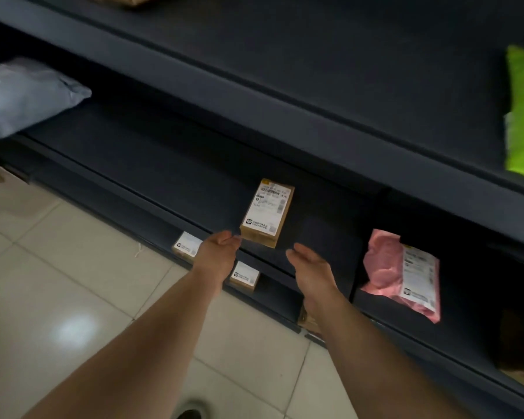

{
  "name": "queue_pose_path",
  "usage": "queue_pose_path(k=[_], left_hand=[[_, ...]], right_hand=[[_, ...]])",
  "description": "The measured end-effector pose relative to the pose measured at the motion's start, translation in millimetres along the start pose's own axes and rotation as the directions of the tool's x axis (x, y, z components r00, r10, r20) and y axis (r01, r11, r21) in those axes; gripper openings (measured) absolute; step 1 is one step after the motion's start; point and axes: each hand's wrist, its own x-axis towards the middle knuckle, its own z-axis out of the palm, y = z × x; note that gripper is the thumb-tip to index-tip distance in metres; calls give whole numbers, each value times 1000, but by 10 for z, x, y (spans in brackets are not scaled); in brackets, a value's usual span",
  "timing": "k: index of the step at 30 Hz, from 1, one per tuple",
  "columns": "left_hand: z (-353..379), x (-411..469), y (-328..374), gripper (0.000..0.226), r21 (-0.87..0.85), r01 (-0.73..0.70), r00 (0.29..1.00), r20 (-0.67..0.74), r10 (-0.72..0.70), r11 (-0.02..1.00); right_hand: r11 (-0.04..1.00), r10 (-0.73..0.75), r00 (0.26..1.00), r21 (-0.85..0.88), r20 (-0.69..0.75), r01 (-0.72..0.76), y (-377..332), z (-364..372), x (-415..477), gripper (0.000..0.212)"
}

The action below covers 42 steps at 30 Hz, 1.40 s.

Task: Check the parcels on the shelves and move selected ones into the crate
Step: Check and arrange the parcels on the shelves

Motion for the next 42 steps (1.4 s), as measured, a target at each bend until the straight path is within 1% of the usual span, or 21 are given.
queue_pose_path(k=[4,7,9,11,15,21,25,28,30,32,33,35,37,38,39,40,41,42], left_hand=[[131,384,41,49,81,-17,1000,12,16,997],[177,582,68,41,131,-56,997,66,47,990],[195,686,69,35,146,-91,993,93,78,985],[212,769,54,33,124,-99,990,116,85,987],[161,833,-19,31,20,-64,979,196,59,998],[49,931,-95,31,-28,-54,965,256,59,998],[40,961,-82,29,-6,-74,962,264,74,997],[80,934,-46,31,39,-107,966,241,94,994],[127,906,-26,32,74,-129,973,203,112,989],[184,861,-30,32,106,-147,983,129,133,983],[215,838,-44,33,122,-150,987,79,141,981],[286,772,-92,42,167,-181,982,-20,187,969],[416,620,-128,52,298,-249,950,-108,292,921],[505,503,-135,53,362,-283,923,-149,354,888],[613,396,-148,52,389,-318,897,-173,407,865],[734,286,-155,52,396,-348,883,-166,439,850],[871,189,-177,52,370,-374,886,-130,446,851],[1033,104,-218,52,308,-377,909,-55,412,873]], right_hand=[[1000,-8,1000,10,-30,8,54,188,396,45],[999,-22,997,23,-71,24,118,294,660,47],[999,-29,996,20,-87,31,157,354,745,44],[998,-45,995,35,-94,49,201,403,779,37],[988,-59,994,138,-95,72,274,392,785,22],[974,-131,989,178,-62,140,303,412,778,27],[980,-114,992,160,-58,122,289,455,772,31],[991,-73,996,111,-51,79,244,488,774,33],[996,-52,998,71,-48,55,230,488,753,33],[997,-63,997,50,-50,65,251,458,694,31],[995,-78,994,55,-75,82,279,417,664,31],[987,-131,973,67,-189,146,332,270,578,31],[974,-202,917,30,-345,226,403,9,499,26],[970,-218,881,4,-419,242,436,-152,462,23],[972,-218,849,-26,-481,234,467,-332,434,22],[976,-207,820,-54,-533,212,494,-523,409,21],[979,-200,785,-77,-586,191,527,-723,401,21],[980,-196,745,-94,-638,178,565,-960,395,23]])
